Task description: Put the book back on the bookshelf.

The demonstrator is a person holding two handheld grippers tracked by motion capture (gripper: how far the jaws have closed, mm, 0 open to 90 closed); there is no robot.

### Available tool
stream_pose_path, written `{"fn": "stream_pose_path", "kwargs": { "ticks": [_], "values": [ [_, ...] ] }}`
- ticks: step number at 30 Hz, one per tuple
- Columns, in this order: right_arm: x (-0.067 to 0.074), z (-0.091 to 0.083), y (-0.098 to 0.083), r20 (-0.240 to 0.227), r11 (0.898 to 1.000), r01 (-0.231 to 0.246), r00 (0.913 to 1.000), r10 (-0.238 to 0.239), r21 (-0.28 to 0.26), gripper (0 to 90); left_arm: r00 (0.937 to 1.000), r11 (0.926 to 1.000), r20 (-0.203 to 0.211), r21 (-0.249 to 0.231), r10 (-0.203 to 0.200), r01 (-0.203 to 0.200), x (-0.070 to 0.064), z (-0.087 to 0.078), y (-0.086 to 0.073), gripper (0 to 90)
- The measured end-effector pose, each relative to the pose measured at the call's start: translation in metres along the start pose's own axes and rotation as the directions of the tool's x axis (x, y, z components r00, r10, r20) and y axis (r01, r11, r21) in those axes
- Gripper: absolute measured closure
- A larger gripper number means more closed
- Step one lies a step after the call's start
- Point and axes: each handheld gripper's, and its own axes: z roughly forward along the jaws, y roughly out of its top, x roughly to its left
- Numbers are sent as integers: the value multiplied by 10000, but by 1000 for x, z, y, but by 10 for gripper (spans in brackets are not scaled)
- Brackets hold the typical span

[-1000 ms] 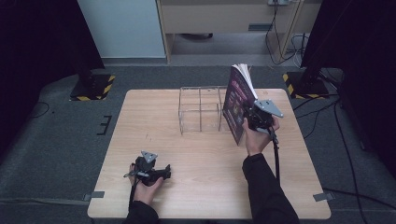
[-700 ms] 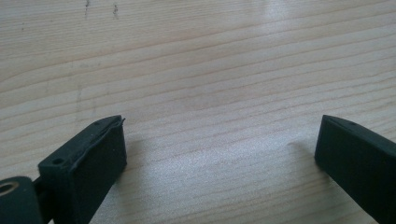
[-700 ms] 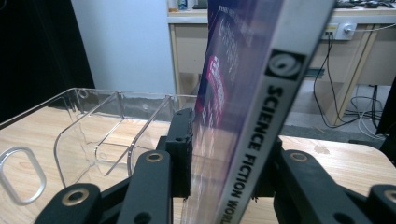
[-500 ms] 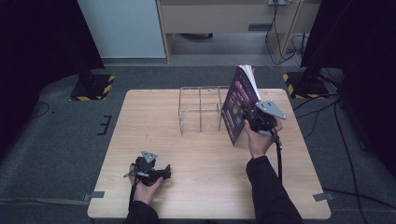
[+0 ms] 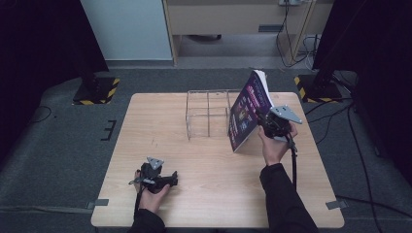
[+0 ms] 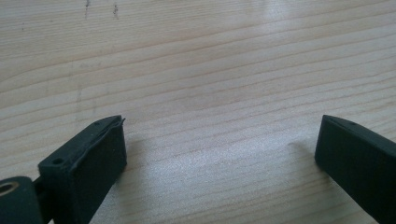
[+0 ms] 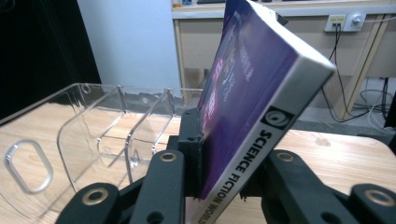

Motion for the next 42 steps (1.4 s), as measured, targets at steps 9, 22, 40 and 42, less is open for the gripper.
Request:
{"fn": "stream_pose_path", "kwargs": {
  "ticks": [9, 22, 40, 42],
  "values": [
    [13, -3, 10, 154, 9992, 13, 9999, -7, -392, 827, 10000, 10000, -7, -4, -6, 6, 0, 0, 0, 14],
    [17, 0, 11, 539, 9964, 266, 9983, -224, -799, 828, 10000, 10000, -4, -9, -3, 3, 0, 0, 0, 13],
    [15, -2, 8, 276, 9977, 464, 9986, -451, -496, 686, 10000, 10000, -4, -8, -1, 1, 0, 0, 0, 13],
    [14, -2, 6, 260, 9979, 446, 9987, -435, -465, 686, 10000, 10000, -7, -5, -6, 6, 0, 0, 0, 13]
  ]
}}
